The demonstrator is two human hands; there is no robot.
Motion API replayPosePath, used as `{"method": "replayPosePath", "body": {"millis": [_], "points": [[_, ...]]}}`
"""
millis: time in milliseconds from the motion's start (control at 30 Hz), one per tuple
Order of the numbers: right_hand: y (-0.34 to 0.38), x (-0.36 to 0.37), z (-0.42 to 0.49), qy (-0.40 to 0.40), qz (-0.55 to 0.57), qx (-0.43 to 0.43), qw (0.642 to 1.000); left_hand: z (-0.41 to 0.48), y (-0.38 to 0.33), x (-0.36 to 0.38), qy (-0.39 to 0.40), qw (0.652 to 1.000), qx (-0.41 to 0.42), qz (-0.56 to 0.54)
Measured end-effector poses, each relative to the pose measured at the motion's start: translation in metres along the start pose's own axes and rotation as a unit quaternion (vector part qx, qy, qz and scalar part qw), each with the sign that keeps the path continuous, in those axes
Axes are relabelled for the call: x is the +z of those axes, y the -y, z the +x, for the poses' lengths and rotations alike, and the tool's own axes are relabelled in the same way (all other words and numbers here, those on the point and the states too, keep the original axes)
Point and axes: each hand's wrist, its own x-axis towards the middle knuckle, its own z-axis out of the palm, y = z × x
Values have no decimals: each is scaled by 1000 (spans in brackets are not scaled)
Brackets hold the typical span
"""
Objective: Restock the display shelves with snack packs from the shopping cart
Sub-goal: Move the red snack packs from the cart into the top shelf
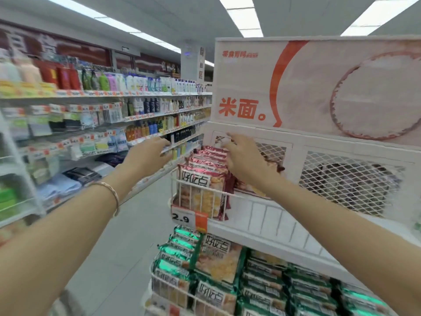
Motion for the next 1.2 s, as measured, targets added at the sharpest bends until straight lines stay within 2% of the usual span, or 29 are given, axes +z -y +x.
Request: {"method": "replayPosePath", "body": {"millis": [67,233,367,467,533,667,867,1000,1067,1133,1200], "points": [[52,5,9,-10,32,-25,999,-38,43,-5,0,999,-38,8],[192,36,-12,48,146,-57,986,-156,134,-1,78,988,-133,17],[289,92,-61,206,202,-79,954,-266,192,14,159,964,-214,12],[347,138,-101,339,211,-113,910,-342,226,32,206,941,-268,11],[379,167,-131,399,218,-118,883,-387,237,46,243,920,-306,2],[425,224,-197,506,229,-120,823,-451,242,87,275,888,-367,-40],[468,307,-278,687,178,-120,695,-499,238,163,256,832,-465,-160],[483,366,-334,706,206,-18,677,-523,240,214,247,781,-532,-214],[489,385,-357,717,252,53,647,-531,244,230,248,768,-545,-228],[495,398,-377,721,263,48,640,-539,250,240,244,761,-554,-234],[494,401,-385,721,247,-11,648,-543,255,245,230,743,-578,-247]]}}
